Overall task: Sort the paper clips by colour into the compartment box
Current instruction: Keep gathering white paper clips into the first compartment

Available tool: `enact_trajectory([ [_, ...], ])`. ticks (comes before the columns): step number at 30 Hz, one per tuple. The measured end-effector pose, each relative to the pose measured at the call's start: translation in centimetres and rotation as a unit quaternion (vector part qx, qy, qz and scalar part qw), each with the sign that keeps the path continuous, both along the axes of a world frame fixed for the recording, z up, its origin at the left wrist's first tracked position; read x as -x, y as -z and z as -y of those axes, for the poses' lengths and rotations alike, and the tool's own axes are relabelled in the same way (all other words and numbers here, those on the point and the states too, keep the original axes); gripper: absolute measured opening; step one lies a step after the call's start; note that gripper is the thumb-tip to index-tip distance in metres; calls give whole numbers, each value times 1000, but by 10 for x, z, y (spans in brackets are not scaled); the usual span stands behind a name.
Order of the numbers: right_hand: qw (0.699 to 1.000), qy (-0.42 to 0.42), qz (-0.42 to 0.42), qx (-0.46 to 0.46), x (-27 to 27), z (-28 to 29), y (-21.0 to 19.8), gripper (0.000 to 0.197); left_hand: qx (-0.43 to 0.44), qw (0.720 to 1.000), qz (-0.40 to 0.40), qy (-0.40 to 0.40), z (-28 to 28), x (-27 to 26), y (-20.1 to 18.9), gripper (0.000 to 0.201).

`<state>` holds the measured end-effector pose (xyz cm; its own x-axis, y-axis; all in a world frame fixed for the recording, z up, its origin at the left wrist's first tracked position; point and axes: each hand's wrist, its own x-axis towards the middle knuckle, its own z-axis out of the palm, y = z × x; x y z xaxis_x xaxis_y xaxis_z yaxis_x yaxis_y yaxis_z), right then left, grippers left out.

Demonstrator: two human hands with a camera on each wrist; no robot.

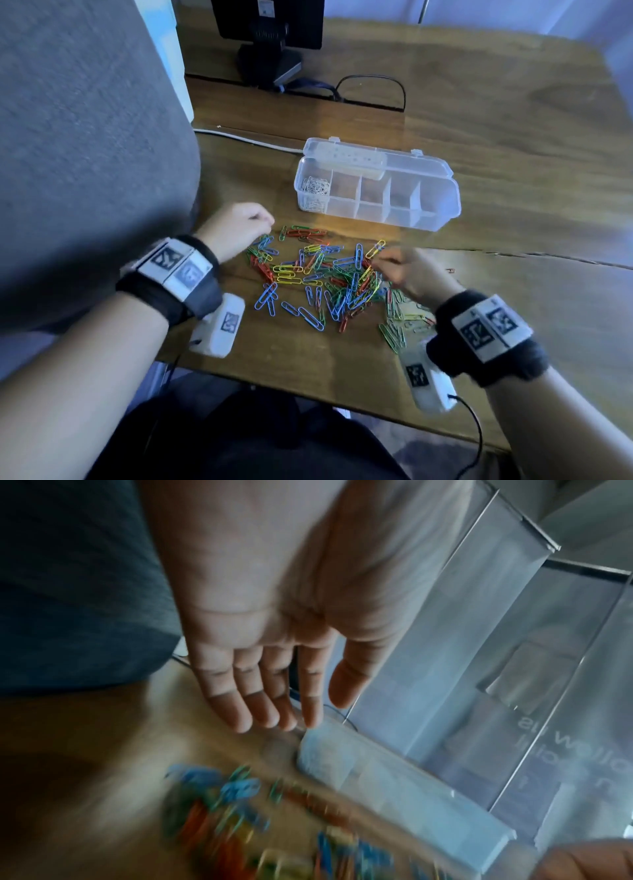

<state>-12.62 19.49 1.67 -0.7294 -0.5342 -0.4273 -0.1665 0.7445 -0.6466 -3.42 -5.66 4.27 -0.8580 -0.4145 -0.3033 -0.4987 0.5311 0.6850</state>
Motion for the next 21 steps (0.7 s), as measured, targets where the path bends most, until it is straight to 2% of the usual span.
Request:
enact_trajectory([
  [2, 996, -54, -57, -41, -19, -8, 11, 17, 42, 999, 22, -6, -14, -27, 16, 16],
  [6, 983, -129, -122, -44, -56, -18, 24, 43, 98, 994, 26, 26, -44, -74, 54, 27],
  [8, 975, -171, -129, -63, -68, -25, 29, 49, 116, 991, 34, 62, -61, -86, 65, 36],
  [12, 948, -245, -150, -138, -83, -41, 38, 53, 156, 973, 122, 121, -83, -93, 68, 60],
  [15, 951, -234, -151, -135, -84, -43, 38, 48, 138, 980, 102, 102, -83, -93, 68, 49],
  [18, 964, -193, -167, -71, -75, -24, 35, 36, 135, 990, 8, 42, -68, -91, 69, 33],
  [21, 972, -162, -170, -10, -64, 5, 30, 33, 142, 990, -13, 9, -48, -83, 69, 27],
])
